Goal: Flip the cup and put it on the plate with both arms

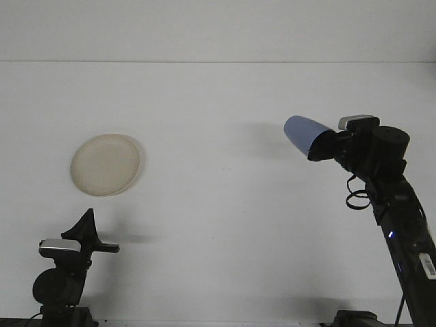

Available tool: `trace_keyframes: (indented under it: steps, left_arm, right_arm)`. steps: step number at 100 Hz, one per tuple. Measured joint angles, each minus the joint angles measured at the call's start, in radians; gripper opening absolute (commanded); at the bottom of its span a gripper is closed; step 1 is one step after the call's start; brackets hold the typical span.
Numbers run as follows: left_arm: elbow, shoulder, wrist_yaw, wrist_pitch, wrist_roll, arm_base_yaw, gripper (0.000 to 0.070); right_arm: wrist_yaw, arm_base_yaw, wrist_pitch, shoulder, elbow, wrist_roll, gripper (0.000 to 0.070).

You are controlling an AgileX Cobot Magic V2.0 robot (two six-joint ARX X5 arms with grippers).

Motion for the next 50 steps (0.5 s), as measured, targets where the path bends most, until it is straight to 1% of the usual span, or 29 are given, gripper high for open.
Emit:
trace_keyframes:
  steps: [4, 12, 29, 33, 39, 50]
  left_arm:
    - [0.000, 0.000, 0.000, 0.000, 0.000, 0.000, 0.0015]
    - [0.000, 0.000, 0.000, 0.000, 0.000, 0.000, 0.0015]
    - [0.000, 0.000, 0.000, 0.000, 0.000, 0.000, 0.0015]
    - [0.000, 0.000, 0.000, 0.000, 0.000, 0.000, 0.0015]
    - [0.000, 0.000, 0.000, 0.000, 0.000, 0.000, 0.0015]
    - [0.000, 0.000, 0.000, 0.000, 0.000, 0.000, 0.0015]
  right_arm:
    - [-0.022, 0.029, -0.047, -0.019, 0.000, -0.001, 0.0000]
    - [-0.041, 0.098, -0.141, -0.039, 0.002, -0.007, 0.0000]
    - [-0.038, 0.290, -0.362, -0.014, 0.033, -0.054, 0.0000]
    - [-0.025, 0.338, -0.406, 0.002, 0.050, -0.066, 0.0000]
    - [0.015, 0.410, -0.476, 0.031, 0.085, -0.088, 0.0000]
    - [0.132, 0.540, -0.616, 0.105, 0.172, -0.132, 0.0000]
